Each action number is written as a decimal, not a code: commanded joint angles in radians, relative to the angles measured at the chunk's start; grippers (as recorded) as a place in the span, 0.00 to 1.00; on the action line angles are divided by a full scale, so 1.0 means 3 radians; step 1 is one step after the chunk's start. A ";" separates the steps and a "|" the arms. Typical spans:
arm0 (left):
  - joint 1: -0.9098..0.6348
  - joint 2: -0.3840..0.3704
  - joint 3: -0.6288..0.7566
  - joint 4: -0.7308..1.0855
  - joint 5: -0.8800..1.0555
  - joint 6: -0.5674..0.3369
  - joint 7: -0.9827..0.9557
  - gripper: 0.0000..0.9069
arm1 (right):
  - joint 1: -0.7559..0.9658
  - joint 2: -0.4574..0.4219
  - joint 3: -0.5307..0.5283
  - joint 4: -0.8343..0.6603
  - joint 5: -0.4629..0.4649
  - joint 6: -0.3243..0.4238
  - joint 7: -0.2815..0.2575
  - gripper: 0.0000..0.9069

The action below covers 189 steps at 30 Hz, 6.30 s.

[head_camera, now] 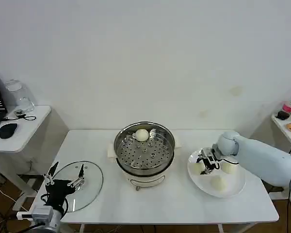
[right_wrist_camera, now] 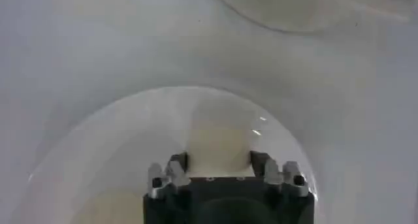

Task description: Take steamed baozi put them in steamer then cover it.

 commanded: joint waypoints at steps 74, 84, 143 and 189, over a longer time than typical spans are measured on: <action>-0.0141 0.0038 -0.0182 0.0004 -0.0127 0.0025 -0.0066 1.00 | 0.1235 0.2458 -0.1052 -0.0754 0.2137 -0.1448 0.0399 0.66; -0.0126 0.0025 -0.0166 -0.0020 -0.0126 0.0029 -0.0066 1.00 | 0.1268 0.2381 -0.1083 -0.0658 0.2062 -0.1457 0.0406 1.00; -0.0097 0.0055 0.0062 0.0110 -0.0017 0.0065 -0.0031 1.00 | -0.0370 -0.1219 0.0405 0.1211 -0.0316 -0.0370 -0.0240 1.00; -0.0083 0.0009 0.0000 0.0102 -0.0033 0.0056 -0.0033 1.00 | -0.0193 -0.0986 0.0426 0.0935 -0.0265 -0.0413 -0.0377 0.67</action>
